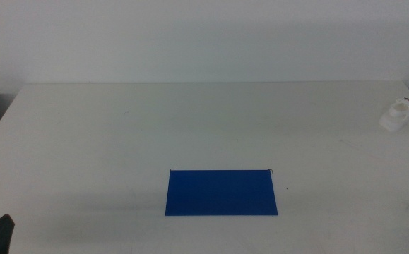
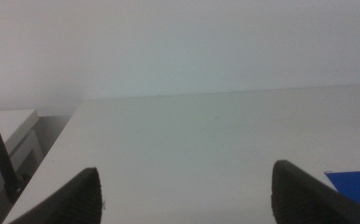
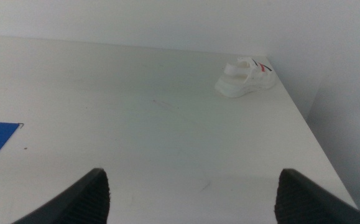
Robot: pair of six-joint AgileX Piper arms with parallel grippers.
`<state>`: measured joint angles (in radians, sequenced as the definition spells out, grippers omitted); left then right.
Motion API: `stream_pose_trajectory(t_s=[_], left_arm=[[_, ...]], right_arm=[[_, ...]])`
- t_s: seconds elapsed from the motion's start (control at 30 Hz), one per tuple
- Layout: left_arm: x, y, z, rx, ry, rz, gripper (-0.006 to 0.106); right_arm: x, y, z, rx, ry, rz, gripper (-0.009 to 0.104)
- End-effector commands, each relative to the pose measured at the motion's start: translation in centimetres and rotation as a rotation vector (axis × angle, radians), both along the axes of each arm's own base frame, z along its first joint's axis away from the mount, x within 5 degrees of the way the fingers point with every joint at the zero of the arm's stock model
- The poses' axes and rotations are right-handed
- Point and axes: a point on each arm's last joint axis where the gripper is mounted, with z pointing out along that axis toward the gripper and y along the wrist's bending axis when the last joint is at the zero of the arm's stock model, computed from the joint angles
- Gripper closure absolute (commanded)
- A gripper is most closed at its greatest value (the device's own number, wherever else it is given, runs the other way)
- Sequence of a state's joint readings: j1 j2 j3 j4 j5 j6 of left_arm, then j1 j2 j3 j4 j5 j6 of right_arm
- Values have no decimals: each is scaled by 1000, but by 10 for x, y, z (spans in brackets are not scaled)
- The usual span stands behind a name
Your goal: Use one arm to grab the shoe from the table and place it on the mat.
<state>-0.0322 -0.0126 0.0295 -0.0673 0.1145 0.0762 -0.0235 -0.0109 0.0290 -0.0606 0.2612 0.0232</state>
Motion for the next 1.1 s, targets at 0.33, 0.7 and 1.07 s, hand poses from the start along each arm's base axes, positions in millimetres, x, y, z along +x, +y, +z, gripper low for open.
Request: stream_pose_trajectory(t_s=[0.33,0.7,1.07], left_arm=[[-1,0,6,-18,-88,1,7],[-1,0,6,-18,-88,1,7],[-1,0,6,-18,-88,1,7]], right_arm=[[15,0,86,20,71,-6,24],[99,-2,168,83,296,-26,24],[199,-10,217,32,380,-64,24]])
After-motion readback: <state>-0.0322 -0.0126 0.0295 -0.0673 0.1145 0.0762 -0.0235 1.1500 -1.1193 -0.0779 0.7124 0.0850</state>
